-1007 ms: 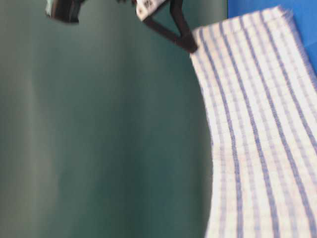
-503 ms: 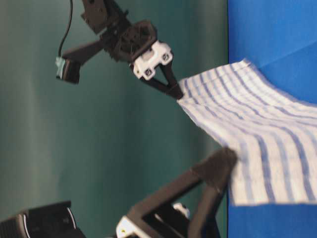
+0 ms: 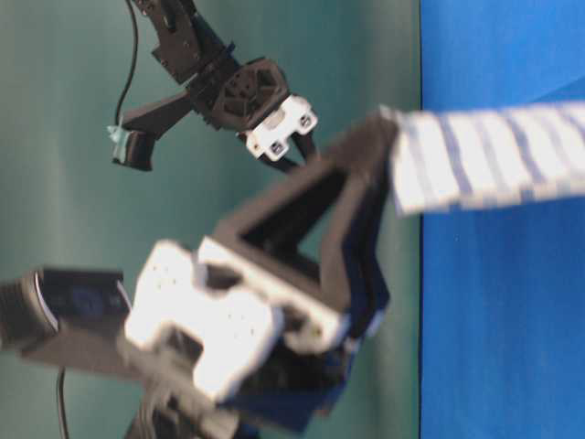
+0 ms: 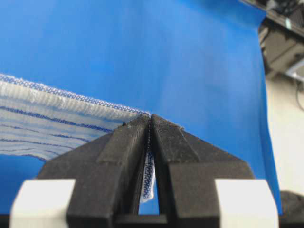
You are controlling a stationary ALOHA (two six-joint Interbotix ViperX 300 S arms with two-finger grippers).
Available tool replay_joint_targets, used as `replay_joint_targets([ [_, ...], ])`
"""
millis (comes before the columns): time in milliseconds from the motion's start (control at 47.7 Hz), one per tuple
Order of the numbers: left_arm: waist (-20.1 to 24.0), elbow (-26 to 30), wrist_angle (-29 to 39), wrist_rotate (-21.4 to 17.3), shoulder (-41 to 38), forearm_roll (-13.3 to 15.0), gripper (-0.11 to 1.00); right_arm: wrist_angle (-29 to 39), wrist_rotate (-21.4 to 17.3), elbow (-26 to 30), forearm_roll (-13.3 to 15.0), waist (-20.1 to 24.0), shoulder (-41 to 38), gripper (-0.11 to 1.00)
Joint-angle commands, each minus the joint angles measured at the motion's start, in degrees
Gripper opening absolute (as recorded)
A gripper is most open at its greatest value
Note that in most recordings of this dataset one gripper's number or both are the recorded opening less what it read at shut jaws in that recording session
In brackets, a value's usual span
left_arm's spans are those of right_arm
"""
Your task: Fold the blue towel.
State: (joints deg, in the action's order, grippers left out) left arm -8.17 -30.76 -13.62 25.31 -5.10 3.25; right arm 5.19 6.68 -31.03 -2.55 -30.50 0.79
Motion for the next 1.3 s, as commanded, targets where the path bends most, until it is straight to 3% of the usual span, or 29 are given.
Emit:
replay_joint_targets([
  [0, -0.3, 4.2, -0.5, 0.0, -0.8, -0.2, 0.03, 0.0, 0.1, -0.4, 0.7, -1.1, 2.8, 0.14],
  [273, -0.4, 9.3, -1.0, 1.9, -5.4, -0.2, 0.03, 0.6, 0.2, -3.3, 1.8, -2.5, 5.5, 0.14],
  [482, -0.4, 8.3, -3.7, 5.1, -6.4, 0.4, 0.03, 1.6, 0.3, -1.8, 2.6, -2.5, 4.3, 0.14],
  [608, -0.4, 5.9, -5.0, 6.3, -5.8, 1.1, 0.03, 1.6, 0.4, -0.2, 2.6, -2.5, 2.1, 0.14],
  [965, -1.1, -5.7, -9.9, 6.8, -1.0, 7.6, 0.03, 1.4, 0.4, 6.9, 2.6, -0.4, -6.9, 0.14],
  [1279, -0.6, -9.1, -9.4, 6.8, -0.9, 7.8, 0.03, 1.6, 0.3, 11.0, 2.6, 1.3, -13.4, 0.14],
])
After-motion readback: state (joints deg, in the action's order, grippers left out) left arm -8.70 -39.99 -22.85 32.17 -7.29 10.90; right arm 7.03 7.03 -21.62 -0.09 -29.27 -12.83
